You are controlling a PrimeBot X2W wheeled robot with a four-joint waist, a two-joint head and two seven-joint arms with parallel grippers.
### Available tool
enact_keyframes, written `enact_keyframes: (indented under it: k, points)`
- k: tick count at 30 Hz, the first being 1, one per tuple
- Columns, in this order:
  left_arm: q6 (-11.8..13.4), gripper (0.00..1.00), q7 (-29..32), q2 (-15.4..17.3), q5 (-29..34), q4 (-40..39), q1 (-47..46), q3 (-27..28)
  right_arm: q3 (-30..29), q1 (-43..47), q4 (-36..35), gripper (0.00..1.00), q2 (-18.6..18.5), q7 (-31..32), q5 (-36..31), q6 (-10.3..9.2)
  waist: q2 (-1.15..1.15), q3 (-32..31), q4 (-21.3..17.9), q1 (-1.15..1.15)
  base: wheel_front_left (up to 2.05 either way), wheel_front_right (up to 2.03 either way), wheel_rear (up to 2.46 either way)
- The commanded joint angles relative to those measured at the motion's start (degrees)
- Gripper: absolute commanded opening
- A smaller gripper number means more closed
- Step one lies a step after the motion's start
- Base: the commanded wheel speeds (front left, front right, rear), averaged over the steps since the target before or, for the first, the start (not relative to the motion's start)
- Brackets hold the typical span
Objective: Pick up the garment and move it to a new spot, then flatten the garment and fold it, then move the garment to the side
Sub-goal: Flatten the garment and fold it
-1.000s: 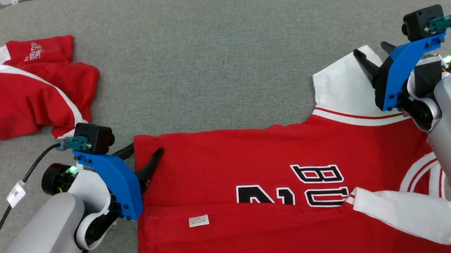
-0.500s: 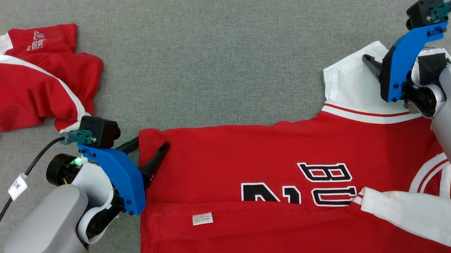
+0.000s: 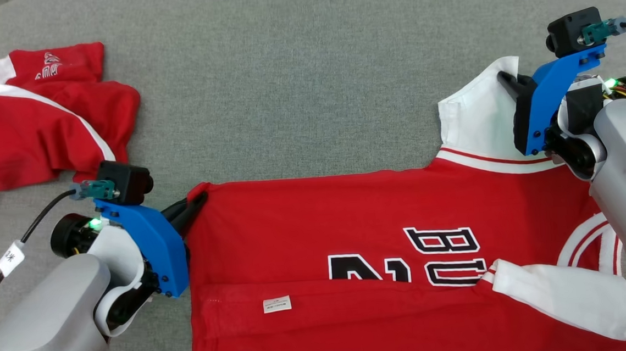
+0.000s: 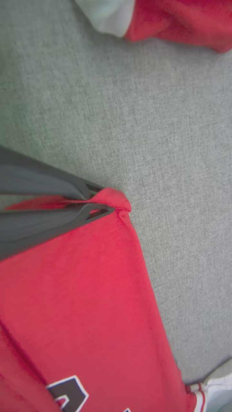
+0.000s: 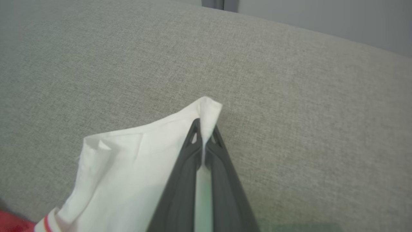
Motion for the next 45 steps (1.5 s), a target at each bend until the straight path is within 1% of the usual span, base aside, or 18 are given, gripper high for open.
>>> enact_keyframes:
  k: [1,6,11,15,18,26,29,33,37,39,42,45]
  points:
    - [0.0,0.00,-0.5,0.7,-0.5,0.6,-0.7,-0.1,0.4,0.7,0.0,0.00,-0.4,-1.7,0.6,0.01,0.00,-1.0,-0.5,-0.01,0.00,0.00,0.00]
    - [0.0,0.00,-0.4,1.6,-1.9,1.9,-0.3,-0.6,0.9,0.9,1.4,0.00,-0.4,-6.4,1.5,0.01,0.00,-3.5,-1.6,-0.01,0.00,0.00,0.00]
    - [0.0,0.00,0.2,2.6,-3.4,2.7,0.2,-1.2,1.9,1.5,2.3,0.00,-0.3,-9.4,2.2,0.01,0.00,-5.6,-3.2,-0.01,0.00,0.00,0.00]
    - [0.0,0.00,0.7,3.2,-4.1,3.0,1.1,-1.7,2.5,2.8,2.3,0.00,-0.2,-10.2,3.4,0.01,0.00,-7.1,-4.0,-0.01,0.00,0.00,0.00]
    - [0.0,0.00,1.0,4.0,-4.8,2.8,2.2,-2.2,2.9,4.7,0.9,0.00,-0.2,-10.8,4.9,0.01,0.00,-8.7,-5.0,-0.01,0.00,0.00,0.00]
    - [0.0,0.00,3.2,7.5,-6.3,0.7,5.8,-4.0,4.9,10.6,-3.1,0.00,-3.1,-10.1,5.6,0.01,0.00,-12.2,-7.3,-0.01,0.00,0.00,0.00]
    - [0.0,0.00,4.2,8.6,-6.8,-0.6,6.7,-4.4,5.1,12.5,-5.4,0.00,-4.4,-9.1,5.8,0.00,0.00,-12.8,-7.9,-0.01,0.00,0.00,0.00]
    - [0.6,0.00,4.9,9.6,-7.0,-2.3,7.7,-4.7,4.9,16.7,-10.8,0.00,-5.4,-6.8,7.9,0.00,0.00,-14.0,-8.3,-0.01,0.00,0.00,0.00]
    - [1.9,0.00,6.2,10.6,-7.0,-4.4,8.6,-5.3,4.4,21.7,-17.3,0.00,-8.1,-3.1,9.2,0.01,0.00,-15.1,-8.7,-0.01,0.00,0.00,0.00]
    - [1.8,0.00,7.1,11.4,-7.5,-5.3,9.2,-5.7,3.9,24.3,-21.1,0.00,-9.5,-1.0,9.4,0.01,0.00,-15.3,-8.9,-0.01,0.00,0.00,0.00]
    - [2.6,0.00,8.4,12.3,-8.4,-6.7,10.0,-5.8,2.5,28.6,-27.0,0.00,-10.5,2.0,10.8,0.01,0.00,-15.7,-9.3,-0.01,0.00,0.00,0.00]
    - [3.4,0.00,9.3,13.1,-8.7,-8.2,10.5,-5.9,0.7,32.4,-31.6,0.00,-12.1,5.2,10.7,0.01,0.00,-15.7,-9.6,-0.01,0.00,0.00,0.00]
